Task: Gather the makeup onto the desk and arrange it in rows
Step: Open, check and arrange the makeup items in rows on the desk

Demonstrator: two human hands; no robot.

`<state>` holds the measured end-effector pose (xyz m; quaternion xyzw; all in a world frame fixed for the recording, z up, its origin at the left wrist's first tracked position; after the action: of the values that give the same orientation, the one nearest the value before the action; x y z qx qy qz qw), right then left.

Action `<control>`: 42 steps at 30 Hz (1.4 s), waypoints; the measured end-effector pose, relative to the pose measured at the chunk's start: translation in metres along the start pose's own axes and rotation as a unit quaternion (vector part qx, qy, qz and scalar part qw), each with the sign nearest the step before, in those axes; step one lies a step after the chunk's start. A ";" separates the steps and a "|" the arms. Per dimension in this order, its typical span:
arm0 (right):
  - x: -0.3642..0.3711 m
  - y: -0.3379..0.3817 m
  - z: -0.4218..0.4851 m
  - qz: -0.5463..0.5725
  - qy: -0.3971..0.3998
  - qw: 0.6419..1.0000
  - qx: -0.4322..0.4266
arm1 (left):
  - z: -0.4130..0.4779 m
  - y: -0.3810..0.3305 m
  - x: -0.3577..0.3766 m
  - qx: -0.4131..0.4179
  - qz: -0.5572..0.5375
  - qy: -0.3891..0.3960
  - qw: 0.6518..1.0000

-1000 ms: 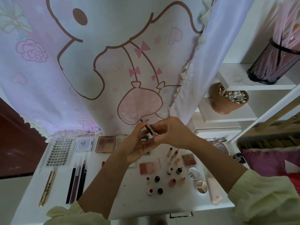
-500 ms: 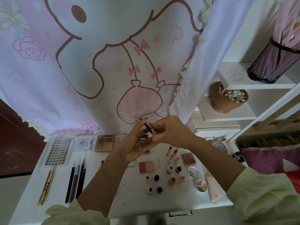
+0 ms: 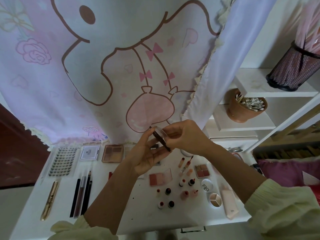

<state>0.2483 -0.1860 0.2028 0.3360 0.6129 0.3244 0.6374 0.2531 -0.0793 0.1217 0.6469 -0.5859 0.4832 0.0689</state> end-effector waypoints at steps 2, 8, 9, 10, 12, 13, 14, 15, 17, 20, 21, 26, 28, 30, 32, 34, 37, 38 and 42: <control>-0.001 -0.001 0.001 0.001 -0.002 1.000 0.005 | 0.000 0.001 0.000 -0.010 -0.003 0.003 1.000; -0.022 -0.002 0.010 -0.022 -0.054 0.998 0.011 | 0.003 0.001 0.006 -0.066 -0.030 0.024 0.997; -0.029 -0.006 0.012 -0.015 -0.070 0.997 0.022 | 0.004 0.000 0.007 -0.074 -0.029 0.024 0.997; -0.034 -0.012 0.014 0.005 -0.082 0.996 0.038 | 0.004 -0.001 0.008 -0.081 -0.026 0.024 0.996; -0.042 -0.026 0.016 0.067 -0.096 0.990 0.085 | 0.007 -0.004 0.008 -0.089 -0.006 0.026 0.996; -0.045 -0.031 0.016 0.088 -0.100 0.986 0.105 | 0.009 -0.005 0.008 -0.092 0.005 0.028 0.995; -0.049 -0.036 0.017 0.094 -0.104 0.983 0.119 | 0.011 -0.006 0.007 -0.095 0.015 0.028 0.995; -0.052 -0.039 0.018 0.095 -0.107 0.981 0.130 | 0.014 -0.007 0.006 -0.098 0.022 0.025 0.995; -0.057 -0.047 0.020 0.086 -0.108 0.978 0.154 | 0.022 -0.012 0.000 -0.092 0.032 0.004 0.995; -0.060 -0.066 0.025 0.049 -0.107 0.974 0.195 | 0.038 -0.020 -0.010 -0.078 0.052 -0.033 0.995; -0.060 -0.074 0.027 0.037 -0.108 0.971 0.208 | 0.043 -0.021 -0.012 -0.077 0.067 -0.042 0.994; -0.052 -0.111 0.037 0.014 -0.105 0.955 0.277 | 0.073 -0.028 -0.025 -0.053 0.135 -0.108 0.983; -0.045 -0.124 0.042 -0.003 -0.093 0.951 0.293 | 0.086 -0.024 -0.033 -0.051 0.162 -0.130 0.977; -0.035 -0.139 0.046 -0.019 -0.075 0.948 0.308 | 0.096 -0.015 -0.040 -0.059 0.208 -0.146 0.965; -0.025 -0.154 0.047 -0.044 -0.056 0.945 0.320 | 0.106 -0.004 -0.045 -0.070 0.249 -0.161 0.952; -0.018 -0.166 0.048 -0.097 -0.039 0.943 0.316 | 0.113 0.007 -0.051 -0.083 0.273 -0.178 0.942; -0.008 -0.179 0.045 -0.146 -0.022 0.940 0.309 | 0.115 0.022 -0.055 -0.101 0.247 -0.187 0.945; -0.006 -0.184 0.043 -0.157 -0.016 0.937 0.311 | 0.118 0.027 -0.056 -0.106 0.240 -0.185 0.947; -0.001 -0.203 0.039 -0.180 -0.001 0.931 0.316 | 0.126 0.036 -0.068 -0.102 0.234 -0.186 0.949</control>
<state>0.2872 -0.3023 0.0364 0.4047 0.7331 -0.0069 0.5466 0.3024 -0.1253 -0.0096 0.5594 -0.7694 0.2948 -0.0907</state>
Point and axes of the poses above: each hand's wrist, its own z-axis towards the middle knuckle, its own x-axis out of the palm, y = z × x, the point moved 9 cm from there along z, towards the middle knuckle, and after that the axes turned 5 degrees about -z, right-handed, at the moved point
